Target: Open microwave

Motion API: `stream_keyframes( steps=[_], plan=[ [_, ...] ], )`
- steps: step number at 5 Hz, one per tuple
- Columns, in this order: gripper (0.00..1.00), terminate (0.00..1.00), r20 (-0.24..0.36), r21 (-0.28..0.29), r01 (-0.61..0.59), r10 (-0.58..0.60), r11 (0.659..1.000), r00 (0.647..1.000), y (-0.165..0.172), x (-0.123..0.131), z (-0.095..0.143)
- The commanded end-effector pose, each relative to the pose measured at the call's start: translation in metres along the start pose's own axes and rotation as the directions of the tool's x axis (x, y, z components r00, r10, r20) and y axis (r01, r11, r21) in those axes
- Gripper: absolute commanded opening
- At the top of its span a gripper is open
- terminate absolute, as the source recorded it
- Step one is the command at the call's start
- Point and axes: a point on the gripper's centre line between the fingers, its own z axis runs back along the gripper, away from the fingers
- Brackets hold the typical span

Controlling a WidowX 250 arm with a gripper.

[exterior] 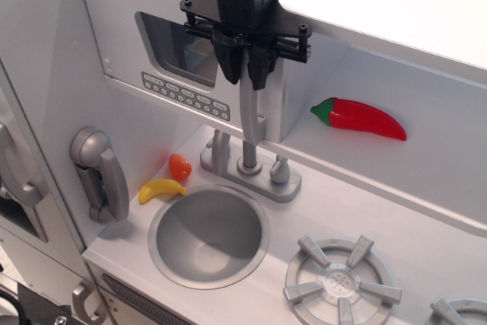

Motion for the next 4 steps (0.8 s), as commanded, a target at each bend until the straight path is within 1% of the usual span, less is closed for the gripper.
stream_keyframes(
  steps=[1,2,3,4],
  plan=[
    [0.00,0.00,0.001,-0.014,0.034,-0.034,0.999,0.999,0.012,-0.035,0.027],
    [1.00,0.00,-0.064,0.003,0.105,-0.105,0.994,0.992,0.024,-0.061,0.037],
    [1.00,0.00,-0.199,-0.019,0.154,-0.155,0.988,0.968,0.023,-0.079,0.044],
    [1.00,0.00,-0.241,-0.063,0.197,-0.206,0.978,0.948,-0.001,-0.095,0.046]
  ],
)
